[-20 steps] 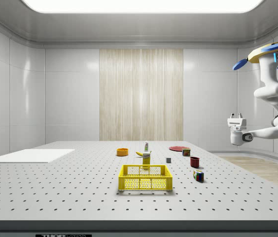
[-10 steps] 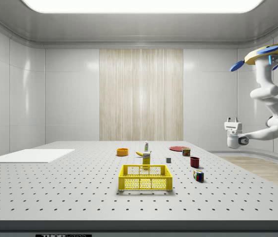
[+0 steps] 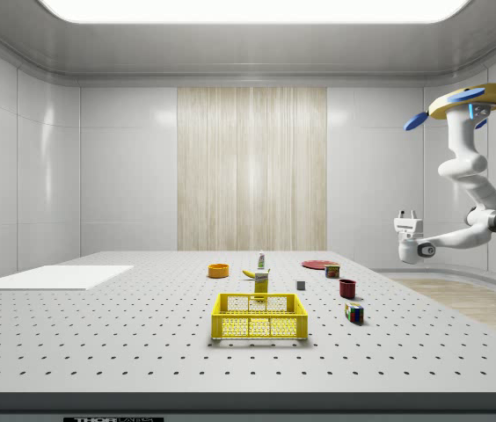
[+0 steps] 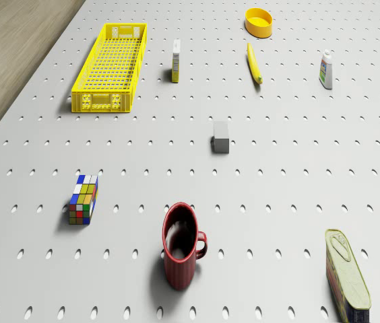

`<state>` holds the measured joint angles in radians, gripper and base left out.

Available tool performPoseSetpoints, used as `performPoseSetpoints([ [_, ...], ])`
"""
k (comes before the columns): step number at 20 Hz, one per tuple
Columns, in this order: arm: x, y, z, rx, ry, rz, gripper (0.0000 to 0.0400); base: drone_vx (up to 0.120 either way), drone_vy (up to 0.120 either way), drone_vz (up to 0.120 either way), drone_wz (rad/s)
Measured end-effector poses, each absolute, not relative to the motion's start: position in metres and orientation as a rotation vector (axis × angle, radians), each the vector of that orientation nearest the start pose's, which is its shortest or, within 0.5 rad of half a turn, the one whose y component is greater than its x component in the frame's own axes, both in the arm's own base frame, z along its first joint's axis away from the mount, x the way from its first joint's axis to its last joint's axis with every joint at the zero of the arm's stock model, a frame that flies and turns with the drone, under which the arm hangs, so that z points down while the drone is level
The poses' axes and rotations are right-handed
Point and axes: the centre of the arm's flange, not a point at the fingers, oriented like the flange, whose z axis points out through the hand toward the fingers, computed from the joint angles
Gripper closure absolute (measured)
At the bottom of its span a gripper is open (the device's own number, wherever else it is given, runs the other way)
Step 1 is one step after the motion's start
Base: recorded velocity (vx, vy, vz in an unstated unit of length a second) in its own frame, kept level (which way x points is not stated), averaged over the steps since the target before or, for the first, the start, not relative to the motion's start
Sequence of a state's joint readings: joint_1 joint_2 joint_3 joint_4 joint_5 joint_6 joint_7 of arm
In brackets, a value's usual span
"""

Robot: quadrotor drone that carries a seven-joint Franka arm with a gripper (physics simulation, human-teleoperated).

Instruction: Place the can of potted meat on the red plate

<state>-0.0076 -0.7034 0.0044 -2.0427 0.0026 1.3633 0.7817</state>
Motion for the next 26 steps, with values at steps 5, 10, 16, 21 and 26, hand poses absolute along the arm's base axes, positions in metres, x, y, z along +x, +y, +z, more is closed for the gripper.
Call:
performPoseSetpoints([
  [5,0.3036,0.0001,0.6912,-2.893,1.198,-0.041,0.0000,0.000,-0.120,0.000,0.000],
  [10,0.3032,0.0002,0.6913,-2.893,1.198,-0.047,0.0000,0.000,-0.120,0.000,0.000],
  [16,0.3027,0.0006,0.6913,-2.894,1.199,-0.056,0.0000,0.060,-0.120,0.000,0.000],
  [21,0.3024,0.0014,0.6913,-2.900,1.201,-0.067,0.0000,0.120,-0.120,0.000,0.000],
  [26,0.3020,0.0033,0.6913,-2.915,1.208,-0.084,0.0000,0.120,-0.120,0.000,0.000],
])
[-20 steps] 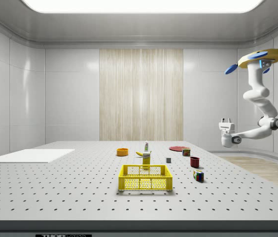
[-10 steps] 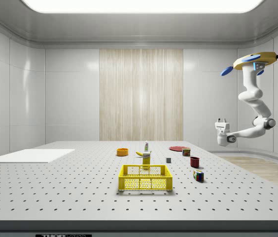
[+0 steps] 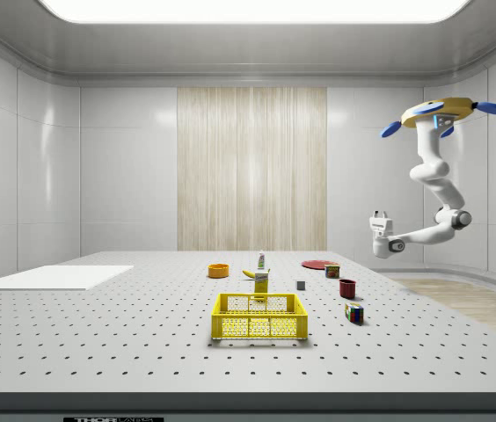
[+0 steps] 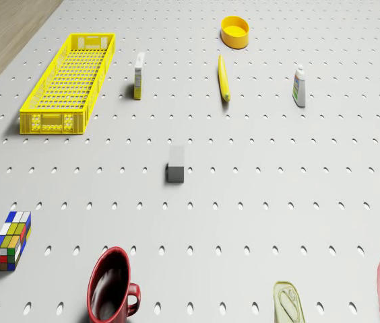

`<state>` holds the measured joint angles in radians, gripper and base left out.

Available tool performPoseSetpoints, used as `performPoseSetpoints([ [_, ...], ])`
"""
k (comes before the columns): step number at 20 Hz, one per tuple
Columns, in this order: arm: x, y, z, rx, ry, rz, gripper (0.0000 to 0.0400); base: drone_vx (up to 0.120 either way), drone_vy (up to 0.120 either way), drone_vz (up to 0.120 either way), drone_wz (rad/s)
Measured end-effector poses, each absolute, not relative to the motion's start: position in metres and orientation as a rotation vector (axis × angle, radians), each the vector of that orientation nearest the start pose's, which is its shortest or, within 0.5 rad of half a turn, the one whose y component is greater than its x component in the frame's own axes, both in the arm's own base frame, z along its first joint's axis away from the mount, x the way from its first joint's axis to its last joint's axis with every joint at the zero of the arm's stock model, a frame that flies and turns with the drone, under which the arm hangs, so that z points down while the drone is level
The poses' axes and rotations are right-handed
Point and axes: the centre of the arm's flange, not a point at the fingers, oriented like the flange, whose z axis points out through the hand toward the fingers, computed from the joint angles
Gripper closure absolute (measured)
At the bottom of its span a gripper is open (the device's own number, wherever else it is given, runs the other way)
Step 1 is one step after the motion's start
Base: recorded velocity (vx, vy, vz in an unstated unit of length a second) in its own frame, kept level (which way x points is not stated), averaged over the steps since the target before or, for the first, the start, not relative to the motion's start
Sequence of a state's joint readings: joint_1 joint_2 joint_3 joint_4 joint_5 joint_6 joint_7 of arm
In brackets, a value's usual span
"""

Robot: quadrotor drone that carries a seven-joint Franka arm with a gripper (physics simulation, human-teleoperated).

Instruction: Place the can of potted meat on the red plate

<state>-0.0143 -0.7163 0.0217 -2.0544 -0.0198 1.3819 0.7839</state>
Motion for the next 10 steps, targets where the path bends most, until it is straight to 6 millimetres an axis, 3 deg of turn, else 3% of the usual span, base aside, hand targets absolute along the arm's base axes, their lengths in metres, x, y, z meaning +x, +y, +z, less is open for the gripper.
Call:
performPoseSetpoints([
  [2,0.302,0.005,0.691,-2.925,1.212,-0.095,0.0000,0.120,-0.120,0.000,0.000],
  [10,0.301,0.018,0.690,-3.034,1.259,-0.193,0.0000,0.000,-0.120,0.000,0.000],
])
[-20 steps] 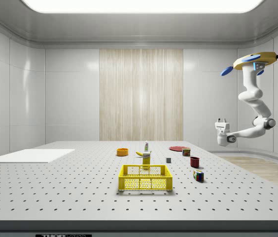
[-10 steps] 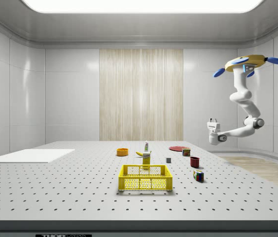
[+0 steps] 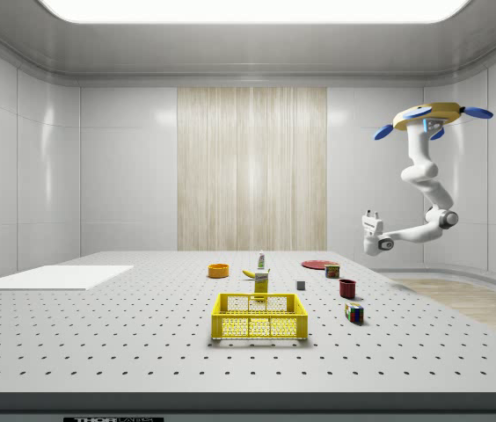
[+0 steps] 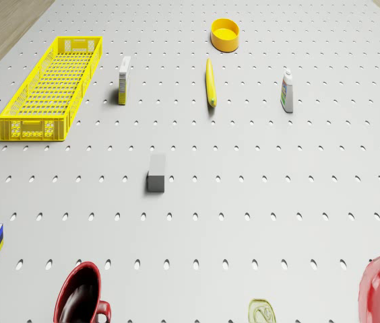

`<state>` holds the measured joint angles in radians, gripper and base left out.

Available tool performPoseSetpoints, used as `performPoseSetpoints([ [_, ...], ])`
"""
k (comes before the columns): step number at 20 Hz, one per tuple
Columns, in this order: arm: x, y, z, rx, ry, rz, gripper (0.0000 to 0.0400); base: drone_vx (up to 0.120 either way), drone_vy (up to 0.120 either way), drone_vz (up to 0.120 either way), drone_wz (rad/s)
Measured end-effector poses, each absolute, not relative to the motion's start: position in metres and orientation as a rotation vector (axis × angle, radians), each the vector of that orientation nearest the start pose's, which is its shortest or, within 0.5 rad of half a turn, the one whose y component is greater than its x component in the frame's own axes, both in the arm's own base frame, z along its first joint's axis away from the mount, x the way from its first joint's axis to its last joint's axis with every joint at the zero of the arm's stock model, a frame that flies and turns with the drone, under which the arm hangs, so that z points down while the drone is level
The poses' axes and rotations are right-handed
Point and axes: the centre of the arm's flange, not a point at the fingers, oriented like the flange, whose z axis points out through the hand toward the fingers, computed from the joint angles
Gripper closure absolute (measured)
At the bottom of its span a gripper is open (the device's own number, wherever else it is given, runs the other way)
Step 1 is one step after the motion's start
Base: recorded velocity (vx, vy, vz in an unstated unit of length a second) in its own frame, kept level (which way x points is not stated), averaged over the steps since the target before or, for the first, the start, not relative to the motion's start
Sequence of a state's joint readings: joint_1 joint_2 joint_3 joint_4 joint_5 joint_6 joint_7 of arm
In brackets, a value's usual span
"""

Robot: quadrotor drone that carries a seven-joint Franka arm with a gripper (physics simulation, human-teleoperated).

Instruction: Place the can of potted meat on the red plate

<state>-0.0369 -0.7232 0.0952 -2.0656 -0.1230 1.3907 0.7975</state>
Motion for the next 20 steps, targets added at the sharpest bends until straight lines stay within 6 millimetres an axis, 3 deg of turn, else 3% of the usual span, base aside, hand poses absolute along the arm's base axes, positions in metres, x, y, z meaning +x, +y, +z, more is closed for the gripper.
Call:
performPoseSetpoints([
  [4,0.301,0.035,0.685,-3.172,1.317,-0.322,0.0000,0.000,-0.120,0.000,0.000],
  [6,0.301,0.047,0.679,-3.278,1.363,-0.434,0.0000,0.000,-0.120,-0.120,0.000],
  [9,0.302,0.071,0.661,-3.496,1.457,-0.708,0.0000,0.000,-0.120,-0.120,0.000],
  [11,0.302,0.087,0.639,-3.668,1.533,-1.005,0.0000,0.000,-0.120,-0.120,0.000],
  [14,0.304,0.099,0.591,-3.876,1.633,-1.710,0.0000,0.093,-0.120,-0.120,0.000],
  [16,0.305,0.093,0.558,-3.869,1.645,-2.380,0.0000,0.080,-0.100,0.000,0.000],
  [18,0.306,0.078,0.531,-3.648,1.571,-3.159,0.0000,0.000,0.000,-0.120,0.000],
  [20,0.306,0.061,0.513,-3.195,1.397,-3.926,0.0000,0.000,0.000,-0.120,0.000],
])
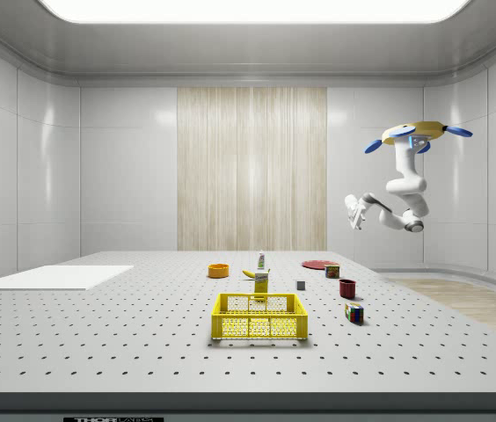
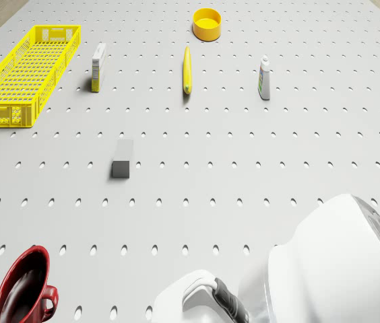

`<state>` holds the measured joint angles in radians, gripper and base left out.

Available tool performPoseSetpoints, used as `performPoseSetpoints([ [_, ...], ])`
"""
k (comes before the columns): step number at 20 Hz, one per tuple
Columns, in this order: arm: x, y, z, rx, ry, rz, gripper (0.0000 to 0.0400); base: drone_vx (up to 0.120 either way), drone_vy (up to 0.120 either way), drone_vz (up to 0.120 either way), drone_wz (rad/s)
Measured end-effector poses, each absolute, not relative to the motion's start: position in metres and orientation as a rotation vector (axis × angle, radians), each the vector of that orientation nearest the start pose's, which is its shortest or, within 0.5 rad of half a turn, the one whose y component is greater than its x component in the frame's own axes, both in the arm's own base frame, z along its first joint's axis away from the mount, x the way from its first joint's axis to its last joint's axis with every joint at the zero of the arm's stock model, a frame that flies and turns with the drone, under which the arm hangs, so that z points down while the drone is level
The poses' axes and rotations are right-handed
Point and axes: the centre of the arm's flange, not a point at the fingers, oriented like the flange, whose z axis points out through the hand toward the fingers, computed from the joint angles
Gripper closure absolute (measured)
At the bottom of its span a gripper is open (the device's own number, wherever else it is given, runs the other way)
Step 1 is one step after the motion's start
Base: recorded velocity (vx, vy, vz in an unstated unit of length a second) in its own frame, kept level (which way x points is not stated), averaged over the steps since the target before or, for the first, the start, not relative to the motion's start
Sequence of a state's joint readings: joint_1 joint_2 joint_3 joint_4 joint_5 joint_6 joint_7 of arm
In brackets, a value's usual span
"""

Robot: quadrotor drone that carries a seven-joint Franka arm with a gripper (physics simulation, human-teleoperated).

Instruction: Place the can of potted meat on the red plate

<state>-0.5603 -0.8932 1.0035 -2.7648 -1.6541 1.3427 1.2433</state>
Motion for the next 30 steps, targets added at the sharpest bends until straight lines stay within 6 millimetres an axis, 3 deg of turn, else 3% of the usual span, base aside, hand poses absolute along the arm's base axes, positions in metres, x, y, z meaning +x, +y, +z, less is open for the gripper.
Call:
performPoseSetpoints([
  [4,0.307,0.032,0.497,0.313,-0.141,0.785,0.0000,0.000,0.000,-0.120,0.000],
  [10,0.307,0.011,0.492,0.106,-0.050,0.786,0.0000,0.027,0.000,-0.120,0.000],
  [18,0.307,0.002,0.491,0.025,-0.014,0.785,0.0000,0.120,-0.050,-0.120,0.000],
  [30,0.307,0.000,0.491,0.003,-0.003,0.784,0.0000,0.120,0.000,-0.120,0.000],
])
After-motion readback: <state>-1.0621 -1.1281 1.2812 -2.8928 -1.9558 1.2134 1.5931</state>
